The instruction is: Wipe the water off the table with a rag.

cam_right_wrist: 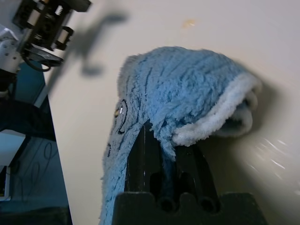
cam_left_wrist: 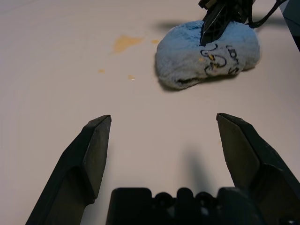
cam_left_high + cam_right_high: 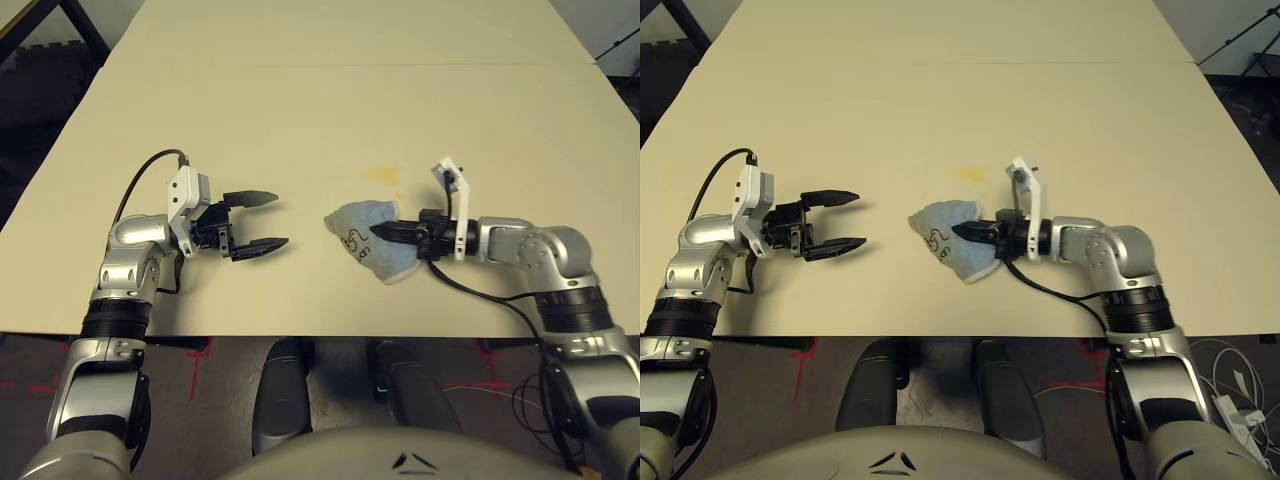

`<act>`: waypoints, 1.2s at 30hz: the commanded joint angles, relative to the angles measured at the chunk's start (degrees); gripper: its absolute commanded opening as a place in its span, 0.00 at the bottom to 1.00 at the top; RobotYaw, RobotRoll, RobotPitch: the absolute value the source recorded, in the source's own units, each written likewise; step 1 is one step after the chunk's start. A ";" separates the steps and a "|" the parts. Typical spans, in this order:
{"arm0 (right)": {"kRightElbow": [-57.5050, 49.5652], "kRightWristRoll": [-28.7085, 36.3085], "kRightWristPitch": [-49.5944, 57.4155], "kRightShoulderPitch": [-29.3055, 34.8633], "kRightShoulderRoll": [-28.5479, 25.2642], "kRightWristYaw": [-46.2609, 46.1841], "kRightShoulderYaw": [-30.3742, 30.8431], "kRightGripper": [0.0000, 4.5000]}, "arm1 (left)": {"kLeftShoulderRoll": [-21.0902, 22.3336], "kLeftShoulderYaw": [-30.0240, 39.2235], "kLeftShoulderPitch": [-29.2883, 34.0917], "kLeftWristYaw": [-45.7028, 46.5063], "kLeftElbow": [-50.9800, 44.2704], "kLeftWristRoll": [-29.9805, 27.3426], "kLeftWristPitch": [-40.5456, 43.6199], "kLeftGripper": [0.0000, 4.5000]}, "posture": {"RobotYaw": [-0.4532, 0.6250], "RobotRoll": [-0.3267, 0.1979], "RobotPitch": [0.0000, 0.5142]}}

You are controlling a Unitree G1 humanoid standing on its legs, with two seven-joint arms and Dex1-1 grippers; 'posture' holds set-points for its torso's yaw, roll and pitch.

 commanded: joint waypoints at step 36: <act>41.55 -10.71 -17.83 -25.58 6.05 -9.49 -11.62 0.00 | -0.95 -0.94 -3.97 1.27 8.19 4.22 -5.14 1.00 | 0.52 0.62 0.41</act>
